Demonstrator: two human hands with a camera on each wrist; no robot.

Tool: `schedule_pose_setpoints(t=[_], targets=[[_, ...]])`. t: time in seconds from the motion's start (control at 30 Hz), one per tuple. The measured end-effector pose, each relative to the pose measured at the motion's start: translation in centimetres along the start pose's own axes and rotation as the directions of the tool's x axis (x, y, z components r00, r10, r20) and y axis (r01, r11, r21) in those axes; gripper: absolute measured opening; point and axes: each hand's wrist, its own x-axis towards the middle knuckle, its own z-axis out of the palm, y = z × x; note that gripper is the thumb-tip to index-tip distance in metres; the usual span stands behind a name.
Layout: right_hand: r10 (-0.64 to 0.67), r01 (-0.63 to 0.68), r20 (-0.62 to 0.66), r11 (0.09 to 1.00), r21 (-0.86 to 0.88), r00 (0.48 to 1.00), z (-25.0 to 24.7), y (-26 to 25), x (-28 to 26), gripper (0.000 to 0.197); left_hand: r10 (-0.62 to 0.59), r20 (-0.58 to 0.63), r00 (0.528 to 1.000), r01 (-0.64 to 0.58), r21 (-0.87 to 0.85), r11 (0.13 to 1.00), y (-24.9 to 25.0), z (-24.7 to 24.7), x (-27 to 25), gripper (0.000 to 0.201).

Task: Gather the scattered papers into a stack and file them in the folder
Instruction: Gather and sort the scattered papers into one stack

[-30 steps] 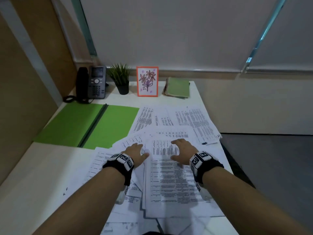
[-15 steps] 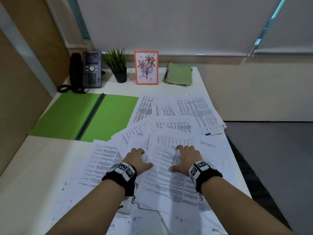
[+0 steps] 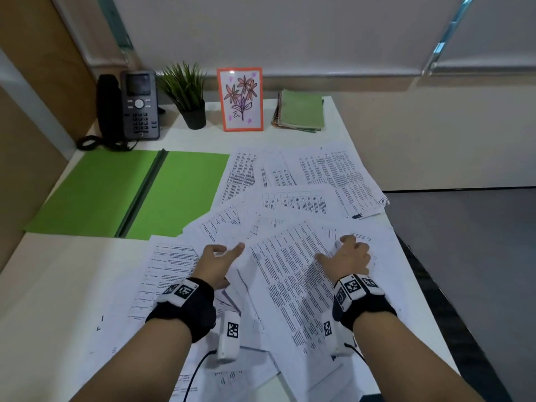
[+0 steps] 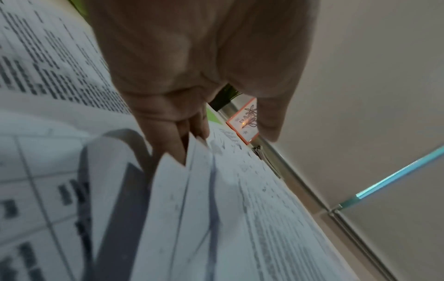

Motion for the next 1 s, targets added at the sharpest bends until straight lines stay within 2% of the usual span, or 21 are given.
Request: schedule_pose_setpoints(t=[0.07,0.13,0.2,0.27,0.33,0.37,0.43,0.5,0.57,0.6,0.7,0.73,0.8,0.87,0.93,1.0], targets=[[0.027,-0.026,0.024,0.999,-0.045,0.999,0.1,0.0,0.2,0.077,0.026,0.083,0.996,-0.031,0.052,0.998,-0.4,0.5,0.0,0.057],[-0.002,0.003,0.008,0.999,-0.035,1.0,0.6,0.0,0.2,0.084,0.152,0.11,0.982,-0.165,0.127,0.978,-0.4,1.2,-0.3,0.04],[-0.015,0.016,-0.011,0.998,0.055,1.0,0.9,0.0,0.4,0.09,0.282,0.074,0.956,-0.29,0.125,0.949,0.2,1.6,-0.9,0.025],[-0.026,0.028,-0.01,0.982,0.185,1.0,0.7,0.2,0.9,0.097,0.366,0.059,0.929,-0.369,0.061,0.927,1.5,1.1,-1.1,0.022],[-0.091,0.077,0.027,0.938,0.337,0.995,0.0,0.3,1.3,0.1,0.424,0.081,0.902,-0.426,0.009,0.905,3.1,-0.1,-1.2,0.021],[-0.148,0.109,0.06,0.9,0.422,0.987,-0.6,0.2,1.3,0.097,0.456,0.102,0.884,-0.457,-0.015,0.889,4.1,-0.8,-1.2,0.02],[-0.279,0.165,0.116,0.801,0.575,0.953,-2.2,-0.6,0.9,0.072,0.545,0.115,0.831,-0.538,-0.087,0.838,6.3,-1.8,-1.4,0.025],[-0.371,0.203,0.1,0.691,0.693,0.923,-3.7,-2.1,0.6,0.038,0.64,0.039,0.767,-0.628,-0.161,0.762,8.6,-2.5,-1.6,0.031],[-0.403,0.238,0.022,0.583,0.777,0.915,-5.0,-3.7,0.7,0.017,0.687,-0.073,0.723,-0.68,-0.246,0.69,10.4,-3.2,-1.6,0.034],[-0.409,0.256,-0.023,0.526,0.811,0.912,-5.5,-4.4,0.8,0.014,0.688,-0.098,0.719,-0.68,-0.303,0.668,11.1,-3.7,-1.5,0.037],[-0.418,0.316,-0.145,0.376,0.871,0.897,-7.0,-6.5,0.3,0.017,0.62,-0.051,0.783,-0.578,-0.429,0.694,11.7,-4.8,-0.8,0.062],[-0.418,0.331,-0.176,0.332,0.883,0.891,-7.3,-7.2,0.0,0.018,0.612,-0.025,0.79,-0.57,-0.395,0.72,11.5,-4.9,-0.8,0.063],[-0.415,0.356,-0.231,0.252,0.9,0.88,-7.8,-8.4,-0.7,0.021,0.628,-0.023,0.778,-0.604,-0.302,0.737,11.1,-4.6,-0.8,0.044],[-0.407,0.391,-0.289,0.194,0.9,0.866,-7.9,-9.3,-1.6,0.023,0.664,-0.1,0.741,-0.658,-0.306,0.688,10.9,-4.0,-1.2,0.023],[-0.402,0.437,-0.354,0.135,0.889,0.844,-7.8,-10.1,-2.7,0.025,0.716,-0.196,0.67,-0.726,-0.373,0.578,10.8,-3.7,-1.7,0.019],[-0.415,0.498,-0.436,0.051,0.866,0.799,-7.9,-10.6,-3.8,0.025,0.758,-0.272,0.593,-0.779,-0.431,0.455,10.8,-3.5,-2.5,0.019]])
